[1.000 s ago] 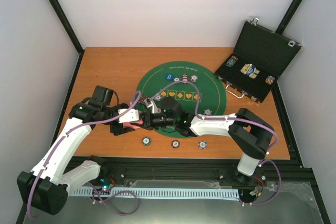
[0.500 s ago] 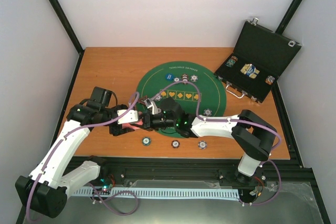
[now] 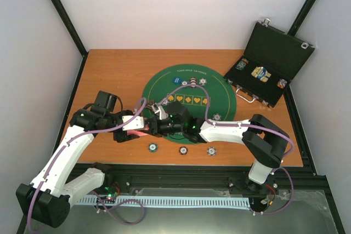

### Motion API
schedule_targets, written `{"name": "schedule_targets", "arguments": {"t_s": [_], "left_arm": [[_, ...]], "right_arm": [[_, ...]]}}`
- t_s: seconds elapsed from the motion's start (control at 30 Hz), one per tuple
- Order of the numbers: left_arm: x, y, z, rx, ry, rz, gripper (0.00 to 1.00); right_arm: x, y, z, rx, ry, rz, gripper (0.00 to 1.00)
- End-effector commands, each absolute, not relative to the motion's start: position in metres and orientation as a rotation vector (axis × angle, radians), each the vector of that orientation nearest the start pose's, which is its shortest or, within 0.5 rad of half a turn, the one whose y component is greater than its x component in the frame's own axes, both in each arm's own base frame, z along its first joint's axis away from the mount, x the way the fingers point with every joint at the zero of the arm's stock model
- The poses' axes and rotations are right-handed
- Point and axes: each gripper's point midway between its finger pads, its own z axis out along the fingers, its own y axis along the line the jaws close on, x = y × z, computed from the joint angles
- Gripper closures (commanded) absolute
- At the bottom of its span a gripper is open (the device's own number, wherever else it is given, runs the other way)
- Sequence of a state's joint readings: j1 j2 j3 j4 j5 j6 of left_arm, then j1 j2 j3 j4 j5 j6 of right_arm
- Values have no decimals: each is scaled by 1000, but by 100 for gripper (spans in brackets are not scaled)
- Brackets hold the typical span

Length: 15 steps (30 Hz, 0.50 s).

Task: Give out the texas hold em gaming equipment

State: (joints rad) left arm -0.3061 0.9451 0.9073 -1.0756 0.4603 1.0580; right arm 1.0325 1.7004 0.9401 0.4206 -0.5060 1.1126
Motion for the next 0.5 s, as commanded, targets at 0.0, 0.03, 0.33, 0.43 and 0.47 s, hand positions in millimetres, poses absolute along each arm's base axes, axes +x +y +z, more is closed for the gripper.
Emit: {"name": "schedule_targets", "arguments": {"t_s": [0.0, 0.03, 0.33, 0.43, 0.47], "left_arm": [[176, -135, 174, 1763, 1843, -314, 99], [176, -134, 171, 1770, 1849, -309, 99], [180, -133, 166, 1768, 1875, -297, 99], [181, -132, 165, 1772, 1875, -293, 99], [181, -132, 164, 1775, 1878, -295, 99]], "right_arm": [[187, 445, 160, -294, 2429, 1662, 60], [187, 445, 160, -299, 2429, 1662, 58], [184, 461, 173, -375, 2411, 1721, 49], [180, 467, 175, -416, 2401, 1756, 46], [179, 469, 175, -421, 2402, 1760, 46]]}}
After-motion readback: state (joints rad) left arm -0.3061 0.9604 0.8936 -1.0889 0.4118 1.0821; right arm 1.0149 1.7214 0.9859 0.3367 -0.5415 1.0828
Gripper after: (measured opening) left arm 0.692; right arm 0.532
